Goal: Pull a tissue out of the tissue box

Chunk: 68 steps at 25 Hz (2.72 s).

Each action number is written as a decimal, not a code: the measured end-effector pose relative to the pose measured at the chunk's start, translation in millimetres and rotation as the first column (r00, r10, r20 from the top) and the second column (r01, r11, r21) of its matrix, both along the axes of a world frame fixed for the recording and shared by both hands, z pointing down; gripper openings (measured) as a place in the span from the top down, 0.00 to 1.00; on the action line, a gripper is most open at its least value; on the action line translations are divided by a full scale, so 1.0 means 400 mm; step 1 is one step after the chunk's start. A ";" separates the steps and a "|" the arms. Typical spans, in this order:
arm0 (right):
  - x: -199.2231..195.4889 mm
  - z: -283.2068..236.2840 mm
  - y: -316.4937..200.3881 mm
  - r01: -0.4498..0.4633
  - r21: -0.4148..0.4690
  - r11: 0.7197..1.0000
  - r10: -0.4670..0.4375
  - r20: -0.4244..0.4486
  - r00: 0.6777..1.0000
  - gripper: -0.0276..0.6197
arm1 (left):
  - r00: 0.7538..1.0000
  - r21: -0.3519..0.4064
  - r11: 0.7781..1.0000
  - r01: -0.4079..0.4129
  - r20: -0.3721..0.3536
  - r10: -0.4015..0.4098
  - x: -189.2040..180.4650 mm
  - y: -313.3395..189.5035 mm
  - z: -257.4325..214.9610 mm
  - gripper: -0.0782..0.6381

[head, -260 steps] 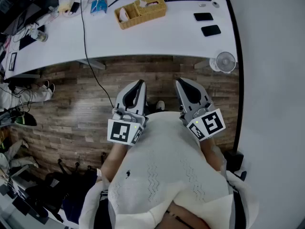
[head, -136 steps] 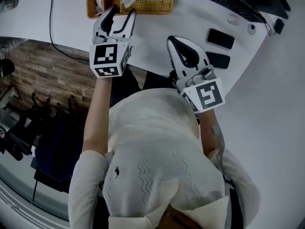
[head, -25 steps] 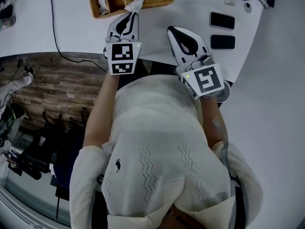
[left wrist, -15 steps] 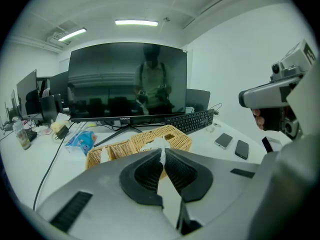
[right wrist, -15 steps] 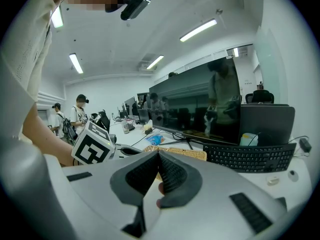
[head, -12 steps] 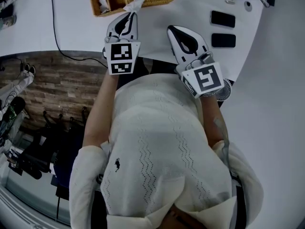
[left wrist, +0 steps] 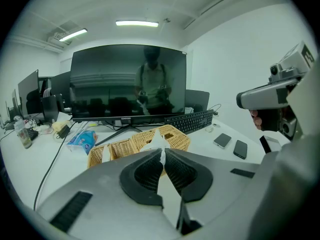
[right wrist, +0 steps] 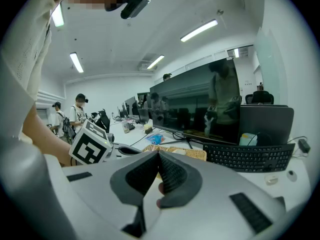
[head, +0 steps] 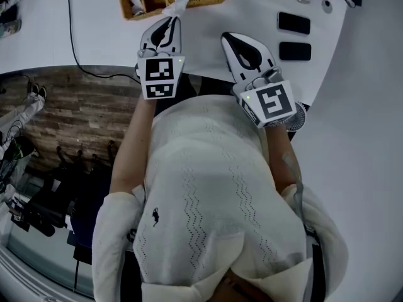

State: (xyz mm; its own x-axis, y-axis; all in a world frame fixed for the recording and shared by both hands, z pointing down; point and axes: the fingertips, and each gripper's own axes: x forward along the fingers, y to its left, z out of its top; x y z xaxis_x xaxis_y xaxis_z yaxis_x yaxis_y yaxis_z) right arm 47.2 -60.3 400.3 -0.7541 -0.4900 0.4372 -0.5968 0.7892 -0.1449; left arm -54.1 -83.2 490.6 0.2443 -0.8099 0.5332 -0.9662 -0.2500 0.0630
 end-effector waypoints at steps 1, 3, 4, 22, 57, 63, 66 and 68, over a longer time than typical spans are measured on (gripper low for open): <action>0.000 0.000 0.001 0.000 0.000 1.000 0.000 -0.001 1.000 0.96 | 1.000 0.001 1.000 0.001 -0.001 -0.001 -0.001 0.002 0.000 0.86; 0.000 0.000 0.001 0.001 0.003 1.000 -0.001 0.000 1.000 0.96 | 1.000 0.002 1.000 0.003 -0.002 -0.003 -0.003 0.005 -0.001 0.86; -0.001 -0.001 0.001 0.002 0.003 1.000 -0.002 0.000 1.000 0.96 | 1.000 0.002 1.000 0.004 -0.002 -0.004 -0.003 0.007 -0.002 0.86; -0.010 0.002 0.014 0.001 0.007 1.000 -0.001 -0.021 1.000 0.96 | 1.000 -0.002 1.000 -0.009 -0.004 0.009 -0.012 0.055 -0.010 0.86; -0.036 -0.012 0.034 0.042 0.023 0.999 -0.041 -0.044 0.998 0.96 | 0.998 0.046 0.998 -0.045 -0.049 0.047 -0.007 0.135 -0.087 0.86; -0.048 -0.017 0.033 0.054 0.037 0.998 -0.052 -0.059 0.997 0.96 | 0.997 0.043 0.998 -0.042 -0.063 0.045 -0.018 0.152 -0.092 0.86; -0.049 -0.023 0.033 0.046 0.039 0.998 -0.044 -0.056 0.997 0.96 | 0.996 0.050 0.998 -0.049 -0.065 0.053 -0.019 0.156 -0.099 0.86; -0.048 -0.026 0.033 0.041 0.041 0.998 -0.038 -0.055 0.998 0.96 | 0.996 0.055 0.997 -0.052 -0.066 0.056 -0.019 0.155 -0.103 0.86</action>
State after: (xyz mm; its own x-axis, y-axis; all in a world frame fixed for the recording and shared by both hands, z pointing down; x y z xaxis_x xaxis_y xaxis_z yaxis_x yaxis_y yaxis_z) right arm 27.9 -46.9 389.8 -0.7490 -0.4792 0.4576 -0.5711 0.8170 -0.0793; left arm -61.6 -21.2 449.4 0.3227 -0.8214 0.4703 -0.9451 -0.3065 0.1131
